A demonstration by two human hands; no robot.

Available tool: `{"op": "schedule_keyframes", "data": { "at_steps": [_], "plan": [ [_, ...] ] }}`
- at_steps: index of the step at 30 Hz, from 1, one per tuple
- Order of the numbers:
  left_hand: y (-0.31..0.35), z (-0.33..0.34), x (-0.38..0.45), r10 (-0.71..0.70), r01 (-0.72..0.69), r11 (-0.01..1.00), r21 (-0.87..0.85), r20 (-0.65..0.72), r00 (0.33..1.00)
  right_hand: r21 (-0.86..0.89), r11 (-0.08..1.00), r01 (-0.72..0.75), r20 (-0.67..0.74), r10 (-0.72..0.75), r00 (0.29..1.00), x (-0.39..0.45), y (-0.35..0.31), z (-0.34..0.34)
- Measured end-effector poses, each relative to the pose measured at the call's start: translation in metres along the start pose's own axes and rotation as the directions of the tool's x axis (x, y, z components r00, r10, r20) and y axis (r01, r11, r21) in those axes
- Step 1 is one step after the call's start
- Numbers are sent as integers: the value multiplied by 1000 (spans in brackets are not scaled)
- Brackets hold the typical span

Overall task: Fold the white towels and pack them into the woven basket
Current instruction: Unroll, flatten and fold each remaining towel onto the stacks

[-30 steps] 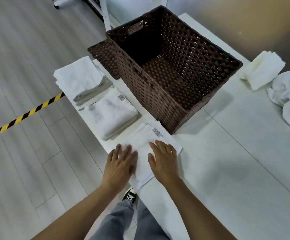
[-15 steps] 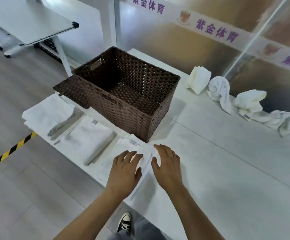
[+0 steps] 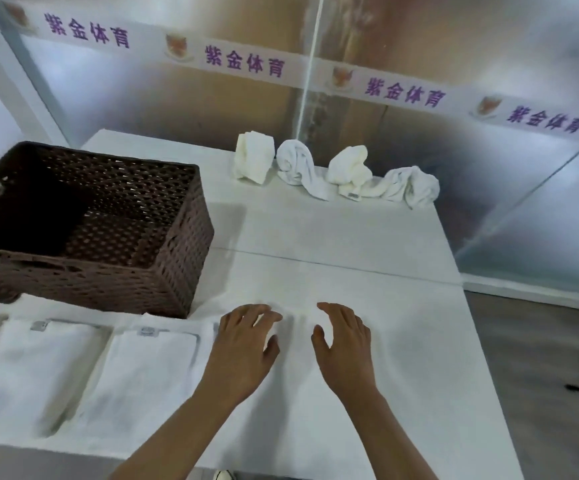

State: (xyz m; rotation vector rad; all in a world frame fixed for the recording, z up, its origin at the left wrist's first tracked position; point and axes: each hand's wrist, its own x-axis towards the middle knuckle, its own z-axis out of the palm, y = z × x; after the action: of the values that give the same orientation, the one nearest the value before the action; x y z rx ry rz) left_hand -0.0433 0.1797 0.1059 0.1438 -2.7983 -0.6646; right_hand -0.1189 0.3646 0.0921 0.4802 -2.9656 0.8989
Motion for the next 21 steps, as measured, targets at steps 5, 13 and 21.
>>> {"op": "schedule_keyframes", "data": {
  "at_steps": [5, 13, 21],
  "plan": [
    [40, 38, 44, 38, -34, 999, -36, 107, 994, 33, 994, -103, -25, 104, 994, 19, 57, -19],
    [93, 110, 114, -9, 22, 999, -46, 252, 968, 75, 978, -196, 13, 196, 981, 84, 155, -46],
    [111, 191, 233, -34, 51, 998, -41, 346, 938, 115, 965, -237, 24, 236, 972, 183, 257, -52]
  ]
}}
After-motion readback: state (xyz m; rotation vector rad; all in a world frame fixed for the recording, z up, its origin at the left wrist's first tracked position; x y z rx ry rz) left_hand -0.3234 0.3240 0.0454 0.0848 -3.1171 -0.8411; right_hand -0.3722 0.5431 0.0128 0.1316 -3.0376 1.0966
